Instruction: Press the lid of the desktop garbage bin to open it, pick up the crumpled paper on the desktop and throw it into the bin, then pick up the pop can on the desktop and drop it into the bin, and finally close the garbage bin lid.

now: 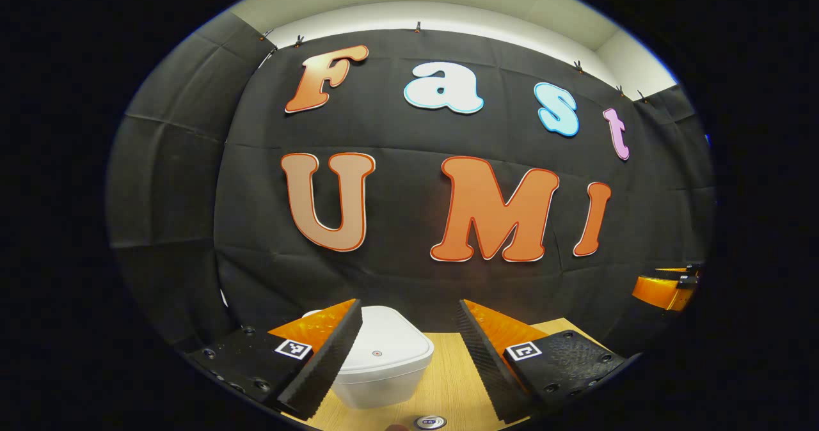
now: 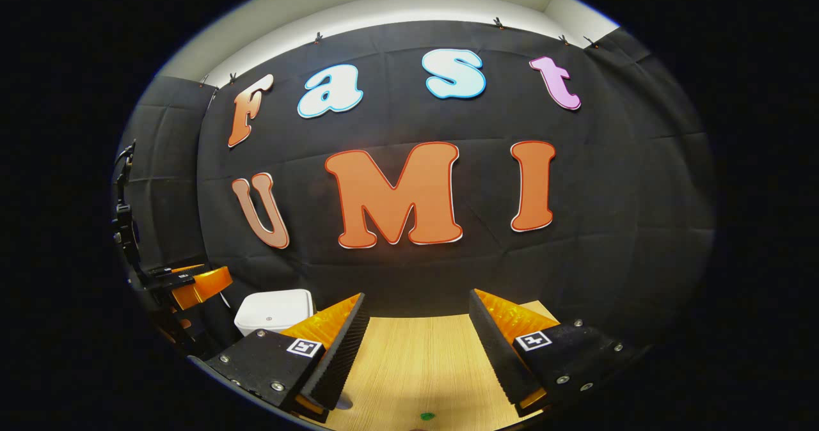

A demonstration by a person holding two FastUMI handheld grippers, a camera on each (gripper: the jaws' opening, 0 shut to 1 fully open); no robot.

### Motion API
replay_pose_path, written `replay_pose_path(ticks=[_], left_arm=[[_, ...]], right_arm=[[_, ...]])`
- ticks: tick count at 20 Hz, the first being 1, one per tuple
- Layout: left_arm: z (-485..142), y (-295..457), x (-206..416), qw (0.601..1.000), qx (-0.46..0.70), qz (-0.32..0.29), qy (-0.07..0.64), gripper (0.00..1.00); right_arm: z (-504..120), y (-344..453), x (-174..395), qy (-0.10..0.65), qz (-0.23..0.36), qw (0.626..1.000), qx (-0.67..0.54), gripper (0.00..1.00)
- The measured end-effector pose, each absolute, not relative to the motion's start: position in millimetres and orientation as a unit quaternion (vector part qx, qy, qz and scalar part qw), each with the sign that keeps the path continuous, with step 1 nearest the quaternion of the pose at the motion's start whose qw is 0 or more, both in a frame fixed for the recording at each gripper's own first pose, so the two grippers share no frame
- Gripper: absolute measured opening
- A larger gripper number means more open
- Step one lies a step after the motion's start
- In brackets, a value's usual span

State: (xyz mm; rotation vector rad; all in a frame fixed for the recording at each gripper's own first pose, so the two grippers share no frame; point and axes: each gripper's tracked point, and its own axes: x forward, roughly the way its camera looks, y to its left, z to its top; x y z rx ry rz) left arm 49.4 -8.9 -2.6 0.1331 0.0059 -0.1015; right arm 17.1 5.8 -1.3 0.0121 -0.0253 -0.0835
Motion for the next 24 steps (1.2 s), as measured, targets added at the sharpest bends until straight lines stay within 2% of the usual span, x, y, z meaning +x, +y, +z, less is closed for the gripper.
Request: replay_pose_path(ticks=[24], left_arm=[[-34.7, -27.5, 47.9, 0.996, 0.075, -0.053, 0.011, 0.94]], right_arm=[[-18.2, -9.0, 14.8, -0.005, -0.04, 0.999, -0.006, 0.94]])
